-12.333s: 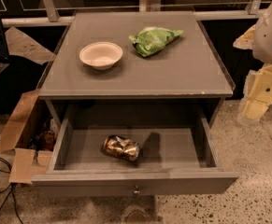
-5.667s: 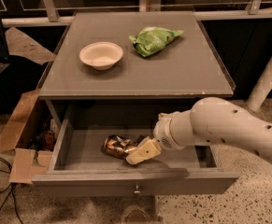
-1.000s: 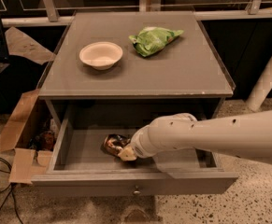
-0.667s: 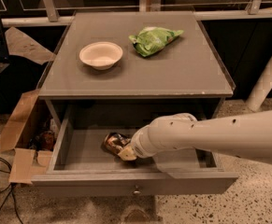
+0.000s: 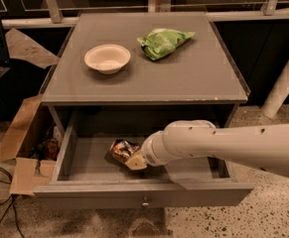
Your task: Pick orange can from top drawer and place on counter
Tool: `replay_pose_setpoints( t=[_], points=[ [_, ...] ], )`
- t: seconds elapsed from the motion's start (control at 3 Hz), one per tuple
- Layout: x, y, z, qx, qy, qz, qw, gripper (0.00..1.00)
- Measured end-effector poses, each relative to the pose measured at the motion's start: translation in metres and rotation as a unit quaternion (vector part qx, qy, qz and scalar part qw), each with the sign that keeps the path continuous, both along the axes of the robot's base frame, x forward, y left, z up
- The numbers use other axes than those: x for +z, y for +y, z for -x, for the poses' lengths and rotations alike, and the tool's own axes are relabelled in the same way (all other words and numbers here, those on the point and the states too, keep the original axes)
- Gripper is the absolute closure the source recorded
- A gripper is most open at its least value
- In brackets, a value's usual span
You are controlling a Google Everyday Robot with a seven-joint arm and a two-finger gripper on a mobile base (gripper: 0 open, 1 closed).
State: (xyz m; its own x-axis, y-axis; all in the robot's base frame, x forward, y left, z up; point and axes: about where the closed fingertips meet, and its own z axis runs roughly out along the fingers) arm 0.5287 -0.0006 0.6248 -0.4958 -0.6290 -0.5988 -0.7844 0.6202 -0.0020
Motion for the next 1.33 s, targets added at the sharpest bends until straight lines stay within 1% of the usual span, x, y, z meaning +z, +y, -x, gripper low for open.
replay_pose_setpoints(
  t=[0.33,0.67,1.0,1.33],
  points=[
    [0.034,0.003,0.008,0.025,0.002,-0.041,0.9988,1.00],
    [0.078,-0.010,0.020,0.059,0.002,-0.084,0.9947,1.00],
    [0.133,-0.033,0.036,0.131,-0.020,-0.123,0.9835,1.00],
    [0.174,-0.041,0.043,0.182,-0.032,-0.155,0.9703,1.00]
  ],
)
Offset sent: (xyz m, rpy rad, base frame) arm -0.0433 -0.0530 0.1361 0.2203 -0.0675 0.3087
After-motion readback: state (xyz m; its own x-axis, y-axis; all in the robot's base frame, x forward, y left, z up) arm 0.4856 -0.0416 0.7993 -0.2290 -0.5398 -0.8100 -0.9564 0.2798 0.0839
